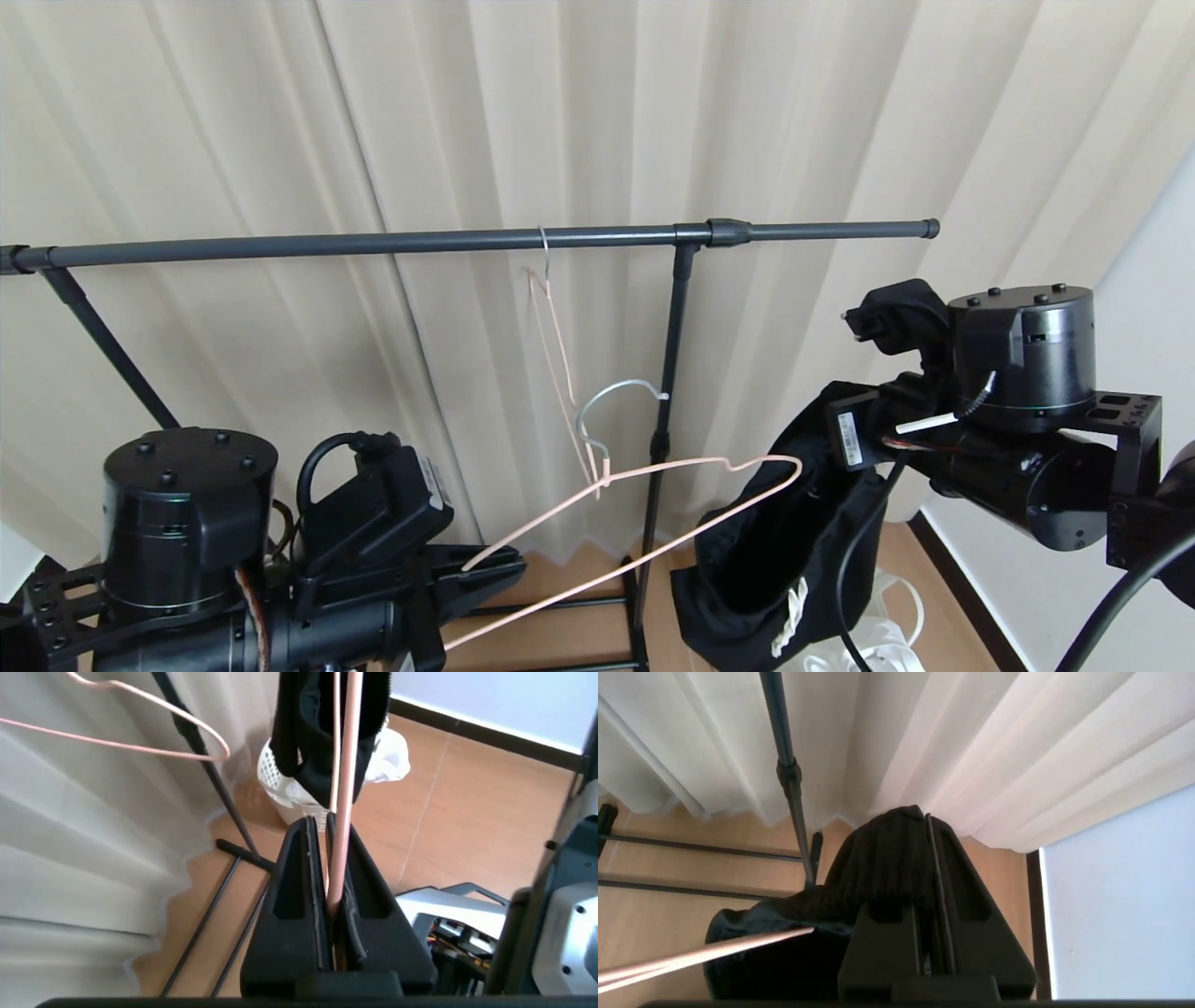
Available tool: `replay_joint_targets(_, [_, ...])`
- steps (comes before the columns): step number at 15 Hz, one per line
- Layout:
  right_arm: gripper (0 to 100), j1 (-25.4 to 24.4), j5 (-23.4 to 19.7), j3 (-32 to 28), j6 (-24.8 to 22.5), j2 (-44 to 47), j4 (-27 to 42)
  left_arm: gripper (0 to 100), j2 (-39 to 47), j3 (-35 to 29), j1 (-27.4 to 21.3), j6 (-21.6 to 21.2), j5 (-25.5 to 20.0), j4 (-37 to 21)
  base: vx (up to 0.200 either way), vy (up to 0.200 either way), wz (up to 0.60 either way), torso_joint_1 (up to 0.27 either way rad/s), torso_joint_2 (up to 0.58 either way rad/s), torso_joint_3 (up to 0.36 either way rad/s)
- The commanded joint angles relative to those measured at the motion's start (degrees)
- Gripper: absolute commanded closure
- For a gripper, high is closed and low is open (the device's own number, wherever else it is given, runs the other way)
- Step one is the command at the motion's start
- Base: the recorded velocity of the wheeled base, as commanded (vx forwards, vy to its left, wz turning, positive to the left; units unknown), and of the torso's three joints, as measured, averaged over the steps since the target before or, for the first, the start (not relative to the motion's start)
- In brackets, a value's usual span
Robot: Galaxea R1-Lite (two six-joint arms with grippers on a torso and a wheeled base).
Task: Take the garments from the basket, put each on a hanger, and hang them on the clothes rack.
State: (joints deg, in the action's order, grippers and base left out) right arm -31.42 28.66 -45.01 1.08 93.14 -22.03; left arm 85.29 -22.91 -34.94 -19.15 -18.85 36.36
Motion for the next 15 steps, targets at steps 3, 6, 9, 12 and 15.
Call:
replay_joint_targets(3, [100,-1.28,0.87,0.01,0.06,0.20,0.14,100,3.22,-0.56,-0.83,0.43,1.27,2.75,0.000,0.000,0.00,0.000,0.00,0.000])
replay_joint_targets(6, [100,-2.95,6.58,-2.80,0.23,2.23,0.58,100,2.78,-0.65,-0.83,1.40,1.71,3.71,0.000,0.000,0.00,0.000,0.00,0.000])
replay_joint_targets(9, [100,-4.62,10.54,-5.62,0.15,4.77,0.58,100,2.87,-0.65,-0.83,1.92,2.24,3.71,0.000,0.000,0.00,0.000,0.00,0.000])
replay_joint_targets(12, [100,-5.41,13.35,-6.94,-0.03,6.44,0.67,100,3.22,-0.56,-1.27,4.39,4.34,6.53,0.000,0.000,0.00,0.000,0.00,0.000])
replay_joint_targets(15, [100,-5.59,13.79,-8.34,-0.03,6.53,0.67,100,4.10,-0.56,-2.59,7.64,6.37,9.95,0.000,0.000,0.00,0.000,0.00,0.000])
